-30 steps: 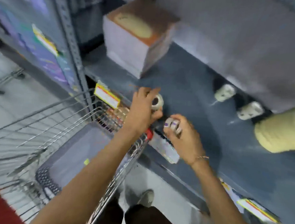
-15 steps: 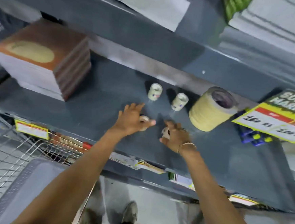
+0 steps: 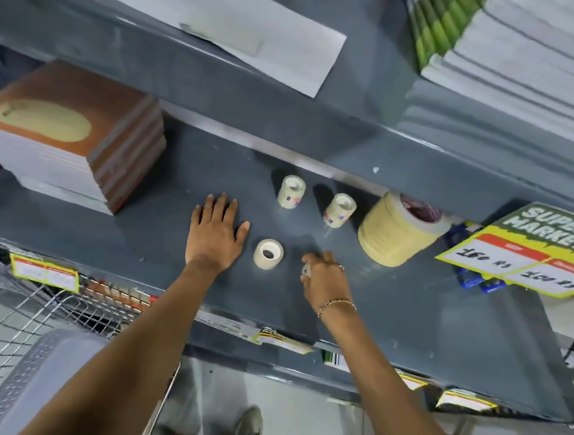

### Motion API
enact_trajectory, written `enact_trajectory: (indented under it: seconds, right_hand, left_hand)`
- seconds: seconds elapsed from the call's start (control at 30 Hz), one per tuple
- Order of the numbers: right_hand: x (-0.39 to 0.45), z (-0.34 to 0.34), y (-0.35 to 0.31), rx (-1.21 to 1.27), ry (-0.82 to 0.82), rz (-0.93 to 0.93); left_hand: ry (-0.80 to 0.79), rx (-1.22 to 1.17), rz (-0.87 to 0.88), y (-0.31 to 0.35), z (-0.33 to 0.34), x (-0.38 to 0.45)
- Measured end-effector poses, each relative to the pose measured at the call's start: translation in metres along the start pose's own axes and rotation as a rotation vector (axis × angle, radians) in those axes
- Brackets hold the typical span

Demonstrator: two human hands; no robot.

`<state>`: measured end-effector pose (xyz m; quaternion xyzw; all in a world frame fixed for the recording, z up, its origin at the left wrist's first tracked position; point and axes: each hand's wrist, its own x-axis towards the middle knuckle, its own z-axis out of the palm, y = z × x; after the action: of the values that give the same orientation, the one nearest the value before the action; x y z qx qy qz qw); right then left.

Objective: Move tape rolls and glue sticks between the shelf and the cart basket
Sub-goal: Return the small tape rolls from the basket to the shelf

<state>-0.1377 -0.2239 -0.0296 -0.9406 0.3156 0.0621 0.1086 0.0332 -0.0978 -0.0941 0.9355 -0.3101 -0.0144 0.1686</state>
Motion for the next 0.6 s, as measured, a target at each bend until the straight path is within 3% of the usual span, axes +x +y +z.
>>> enact_trajectory:
  seconds: [0.13, 0.33, 0.47, 0.6]
  right_hand:
    - [0.002, -0.024, 0.000, 0.142, -0.047, 0.058]
    - [0.045, -0.119, 0.008, 0.365, 0.102, 0.057]
    - [0.078, -0.129, 0.016, 0.303, -0.030, 0.115]
    - [0.094, -0.122, 0.016, 0.191, -0.074, 0.059]
  left_hand:
    - [-0.081, 0.081, 0.030, -0.003, 0.001, 0.000]
    - [-0.068, 0.101, 0.033, 0.000, -0.002, -0.002]
    - [-0.048, 0.084, 0.037, -0.001, -0.003, -0.004]
    - [-0.045, 0.044, 0.033, -0.001, -0.004, -0.004]
